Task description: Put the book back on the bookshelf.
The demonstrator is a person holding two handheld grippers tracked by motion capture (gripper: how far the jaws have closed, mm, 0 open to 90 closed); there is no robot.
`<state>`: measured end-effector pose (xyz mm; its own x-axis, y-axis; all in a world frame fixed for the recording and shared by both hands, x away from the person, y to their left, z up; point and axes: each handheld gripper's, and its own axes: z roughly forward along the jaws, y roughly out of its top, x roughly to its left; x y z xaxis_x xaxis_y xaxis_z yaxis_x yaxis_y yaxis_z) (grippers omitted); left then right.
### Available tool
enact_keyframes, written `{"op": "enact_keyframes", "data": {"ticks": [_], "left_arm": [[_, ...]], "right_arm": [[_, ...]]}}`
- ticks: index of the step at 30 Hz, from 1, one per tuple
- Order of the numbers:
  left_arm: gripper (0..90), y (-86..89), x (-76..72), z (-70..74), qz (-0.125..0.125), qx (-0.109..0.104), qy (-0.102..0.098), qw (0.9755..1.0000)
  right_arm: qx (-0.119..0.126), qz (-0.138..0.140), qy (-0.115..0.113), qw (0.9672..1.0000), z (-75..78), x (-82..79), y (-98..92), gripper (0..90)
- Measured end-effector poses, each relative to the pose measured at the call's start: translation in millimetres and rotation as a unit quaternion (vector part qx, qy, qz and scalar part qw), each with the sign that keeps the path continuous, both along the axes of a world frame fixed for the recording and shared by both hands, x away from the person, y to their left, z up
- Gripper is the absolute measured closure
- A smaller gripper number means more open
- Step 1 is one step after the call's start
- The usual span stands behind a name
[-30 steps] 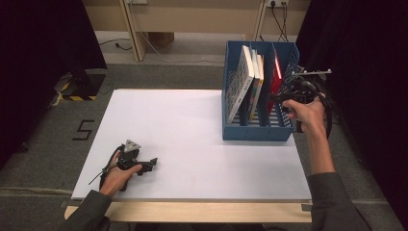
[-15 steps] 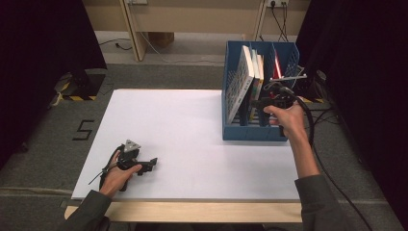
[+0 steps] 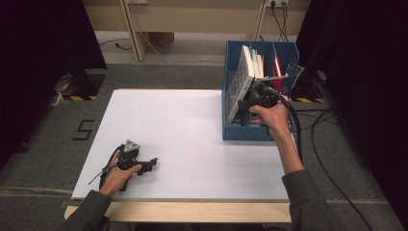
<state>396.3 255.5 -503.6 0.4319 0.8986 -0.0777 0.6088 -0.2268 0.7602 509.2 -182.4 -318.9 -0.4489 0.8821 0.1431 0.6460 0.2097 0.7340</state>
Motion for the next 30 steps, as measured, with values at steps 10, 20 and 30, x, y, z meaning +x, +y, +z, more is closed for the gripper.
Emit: {"op": "enact_keyframes", "data": {"ticks": [10,20,30], "left_arm": [[11.9,0.3,0.1,0.0,0.000,-0.002,0.000,1.0000],[11.7,-0.1,0.1,-0.1,0.000,-0.001,0.000,1.0000],[11.7,0.7,0.2,0.0,-0.001,-0.004,0.001,1.0000]], "right_arm": [[-0.010,-0.016,0.013,0.9997,-5.5,15.7,17.3,45.0],[-0.019,-0.043,0.000,0.9989,-5.6,25.7,15.1,45.3],[-0.072,-0.064,-0.019,0.9952,-2.9,39.9,30.4,60.4]]}}
